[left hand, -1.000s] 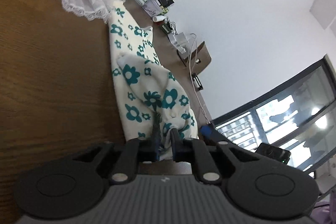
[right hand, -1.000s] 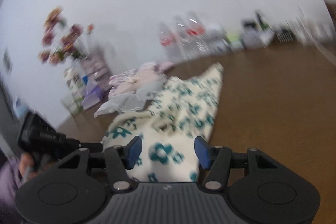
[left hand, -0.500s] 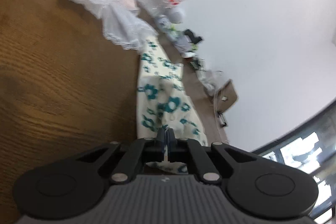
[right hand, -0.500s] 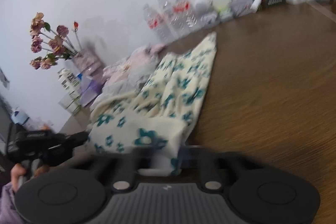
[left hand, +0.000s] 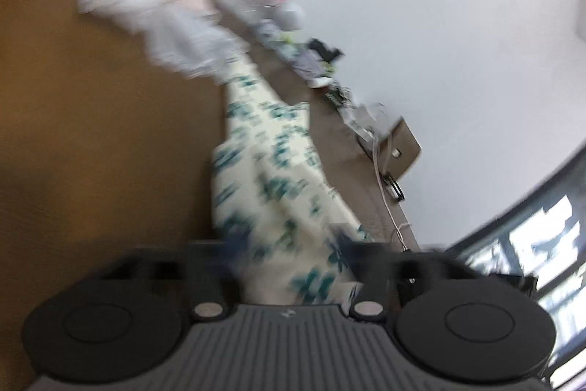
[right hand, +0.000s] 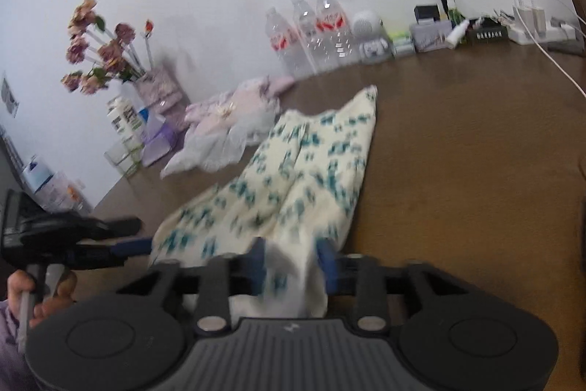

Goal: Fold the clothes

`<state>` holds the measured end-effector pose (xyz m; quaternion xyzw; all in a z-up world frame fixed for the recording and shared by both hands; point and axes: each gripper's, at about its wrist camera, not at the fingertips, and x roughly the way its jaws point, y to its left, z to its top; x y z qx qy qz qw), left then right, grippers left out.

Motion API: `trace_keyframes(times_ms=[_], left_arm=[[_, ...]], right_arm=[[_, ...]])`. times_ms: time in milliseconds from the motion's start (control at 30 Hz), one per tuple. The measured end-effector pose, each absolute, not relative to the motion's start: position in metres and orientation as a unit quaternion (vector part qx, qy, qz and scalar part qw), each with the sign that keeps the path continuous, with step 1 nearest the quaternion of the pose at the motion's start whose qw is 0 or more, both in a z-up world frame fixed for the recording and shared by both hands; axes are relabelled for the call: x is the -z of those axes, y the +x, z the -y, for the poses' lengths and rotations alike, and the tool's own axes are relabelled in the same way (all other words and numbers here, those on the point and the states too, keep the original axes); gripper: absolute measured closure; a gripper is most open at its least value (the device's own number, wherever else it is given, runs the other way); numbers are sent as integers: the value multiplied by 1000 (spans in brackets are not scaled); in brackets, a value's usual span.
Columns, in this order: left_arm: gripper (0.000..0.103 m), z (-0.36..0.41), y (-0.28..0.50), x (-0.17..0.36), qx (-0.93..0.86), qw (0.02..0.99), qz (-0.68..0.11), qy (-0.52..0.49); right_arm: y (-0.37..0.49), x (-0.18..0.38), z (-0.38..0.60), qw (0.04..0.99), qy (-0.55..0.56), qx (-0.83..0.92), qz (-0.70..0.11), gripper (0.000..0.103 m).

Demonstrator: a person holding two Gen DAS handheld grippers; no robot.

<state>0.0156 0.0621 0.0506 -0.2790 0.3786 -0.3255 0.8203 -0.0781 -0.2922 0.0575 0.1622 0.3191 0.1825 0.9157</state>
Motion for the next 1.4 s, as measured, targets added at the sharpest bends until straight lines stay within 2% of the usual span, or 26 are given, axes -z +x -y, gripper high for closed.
trace_keyframes(times_ms=[33, 67, 100, 133, 267, 433, 467, 500, 533, 567, 600, 667, 733, 767, 800, 833, 967, 1067, 1133, 1167, 1233, 1267, 1300, 1333, 1367, 1400], left_arm=[[44, -47, 24, -54, 311, 828, -396, -247], [79, -33, 32, -57, 296, 834, -412, -215], [95, -24, 37, -59, 289, 836, -423, -198], [98, -22, 39, -61, 304, 830, -419, -205], [99, -36, 27, -71, 398, 810, -322, -285], [97, -35, 66, -17, 289, 796, -431, -312], [93, -38, 65, -15, 272, 801, -431, -313], [87, -42, 60, -20, 279, 803, -421, -316], [70, -46, 55, -26, 284, 807, -410, -318], [50, -49, 45, -38, 281, 826, -383, -302], [46, -48, 32, -50, 280, 851, -350, -274], [45, -24, 16, -71, 294, 889, -299, -185], [47, 7, 13, -71, 296, 894, -317, -112], [58, 23, 16, -62, 277, 893, -343, -86], [64, 33, 17, -53, 258, 894, -359, -70], [70, 34, 9, -47, 249, 899, -355, -62], [78, 26, -34, -41, 240, 900, -359, -57], [79, 4, -71, -38, 255, 891, -371, -62], [74, -11, -81, -45, 271, 875, -388, -99], [62, -17, -80, -51, 270, 878, -377, -116], [43, -28, -77, -64, 269, 884, -353, -147], [38, -22, -73, -66, 270, 892, -338, -131], [38, -16, -70, -68, 270, 899, -325, -116], [46, -6, -62, -63, 261, 898, -338, -103], [84, 5, -54, -57, 253, 897, -351, -91], [100, 10, -48, -51, 247, 894, -363, -91]], right_arm=[[-66, -54, 287, 912, 163, -181, -330, 61], [-57, -51, 282, 910, 161, -176, -340, 65], [-54, -50, 280, 910, 160, -179, -338, 86], [-54, -50, 280, 911, 163, -188, -328, 95], [-58, -51, 287, 917, 186, -210, -283, 95], [-41, -34, 280, 912, 167, -177, -330, 86], [-43, -35, 280, 915, 160, -174, -327, 82], [-49, -41, 282, 921, 156, -171, -314, 74], [-56, -47, 286, 928, 153, -167, -295, 68], [-63, -54, 289, 936, 148, -163, -274, 68], [-66, -60, 289, 941, 140, -165, -259, 70], [-60, -63, 279, 937, 127, -191, -264, 73], [-44, -54, 262, 928, 120, -199, -291, 85], [-37, -46, 254, 924, 113, -192, -311, 90], [-34, -38, 247, 921, 105, -183, -329, 96], [-35, -34, 243, 921, 97, -178, -334, 96], [-60, -35, 243, 903, 101, -218, -355, 96], [-86, -38, 252, 883, 123, -259, -372, 96], [-103, -49, 261, 878, 136, -279, -363, 91], [-112, -57, 266, 884, 142, -284, -344, 87], [-118, -72, 273, 912, 144, -263, -281, 53], [-114, -73, 271, 923, 139, -238, -270, 46], [-105, -69, 266, 926, 132, -217, -278, 47], [-94, -61, 259, 925, 125, -203, -296, 63], [-83, -51, 254, 919, 122, -197, -317, 80], [-74, -41, 250, 911, 130, -194, -340, 98]])
